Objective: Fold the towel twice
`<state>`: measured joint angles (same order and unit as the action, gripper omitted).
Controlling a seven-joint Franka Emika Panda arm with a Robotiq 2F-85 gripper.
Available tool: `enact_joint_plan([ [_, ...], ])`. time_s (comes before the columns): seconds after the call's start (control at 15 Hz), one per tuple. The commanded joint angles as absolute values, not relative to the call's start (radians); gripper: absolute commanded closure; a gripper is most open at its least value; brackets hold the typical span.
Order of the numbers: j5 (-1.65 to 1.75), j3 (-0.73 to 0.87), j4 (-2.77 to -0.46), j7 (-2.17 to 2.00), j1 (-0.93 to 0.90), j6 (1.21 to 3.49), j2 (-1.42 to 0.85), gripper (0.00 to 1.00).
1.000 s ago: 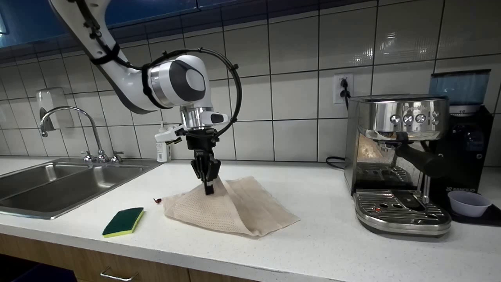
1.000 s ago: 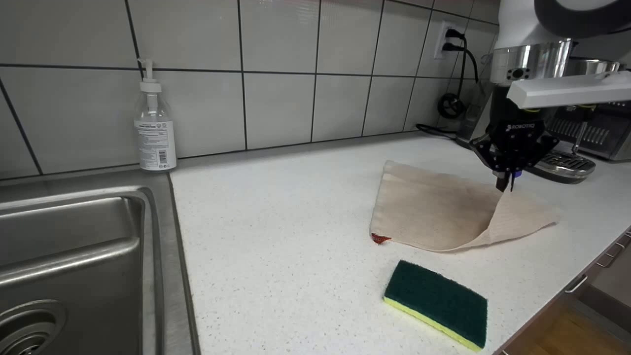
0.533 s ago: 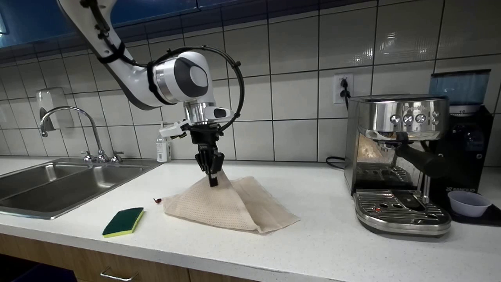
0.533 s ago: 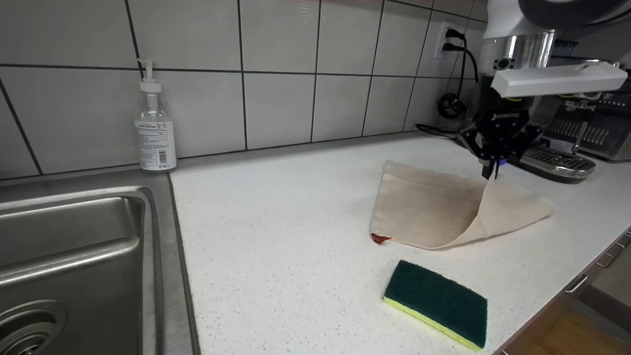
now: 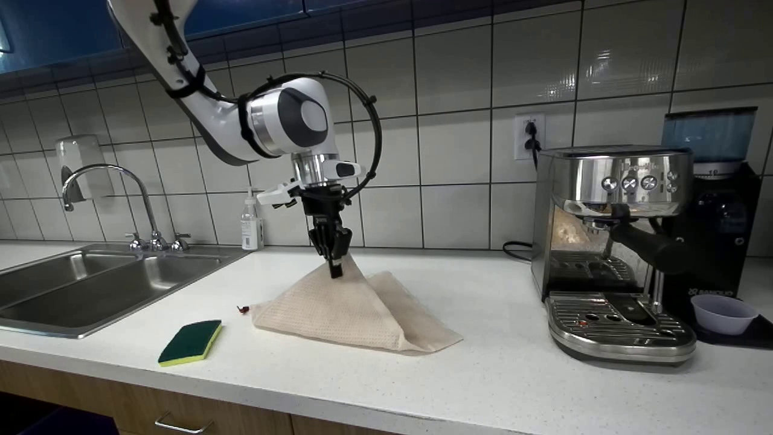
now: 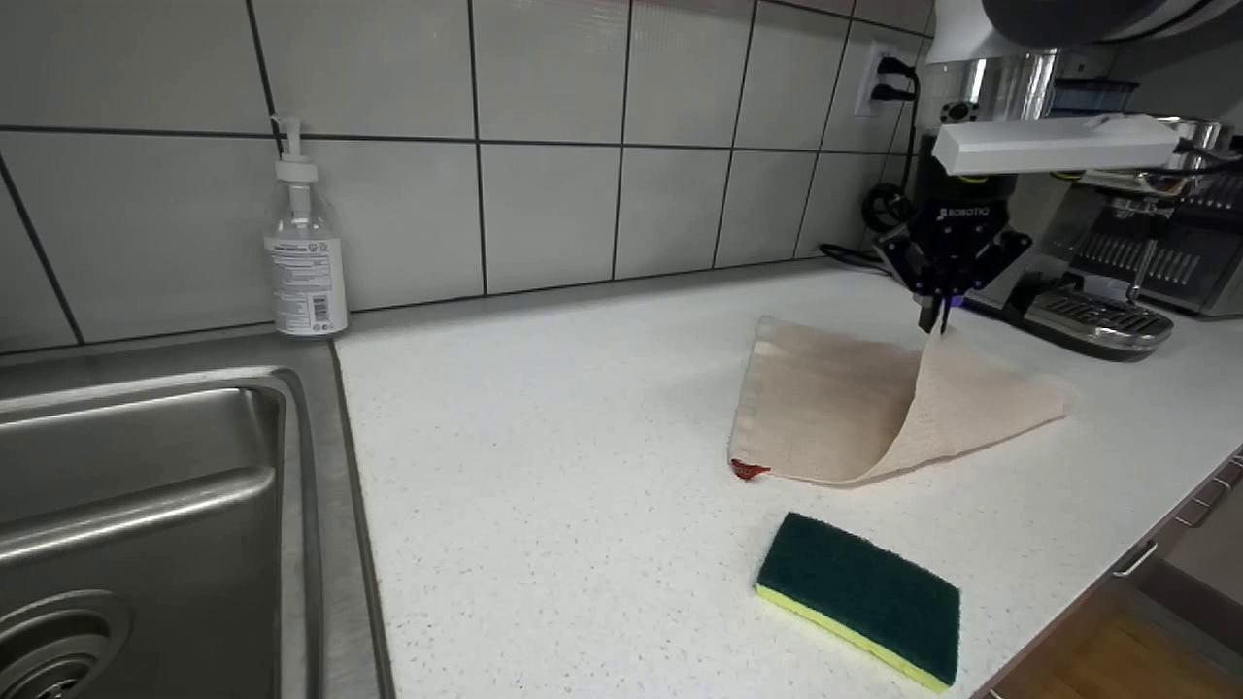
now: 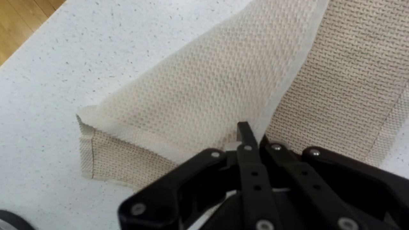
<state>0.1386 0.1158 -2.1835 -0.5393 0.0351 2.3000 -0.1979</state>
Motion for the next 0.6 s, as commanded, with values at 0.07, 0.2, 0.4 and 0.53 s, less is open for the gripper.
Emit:
enact_joint_plan([
  [0.07,0.105,0.118,-2.099,-0.543,0.028,2.272,-0.243,1.00],
  [0.2,0.092,0.118,-2.077,-0.542,0.027,2.271,-0.256,1.00],
  [0.4,0.081,0.120,-2.046,-0.544,0.025,2.268,-0.274,1.00],
  [0.53,0.072,0.121,-2.022,-0.545,0.025,2.263,-0.287,1.00],
])
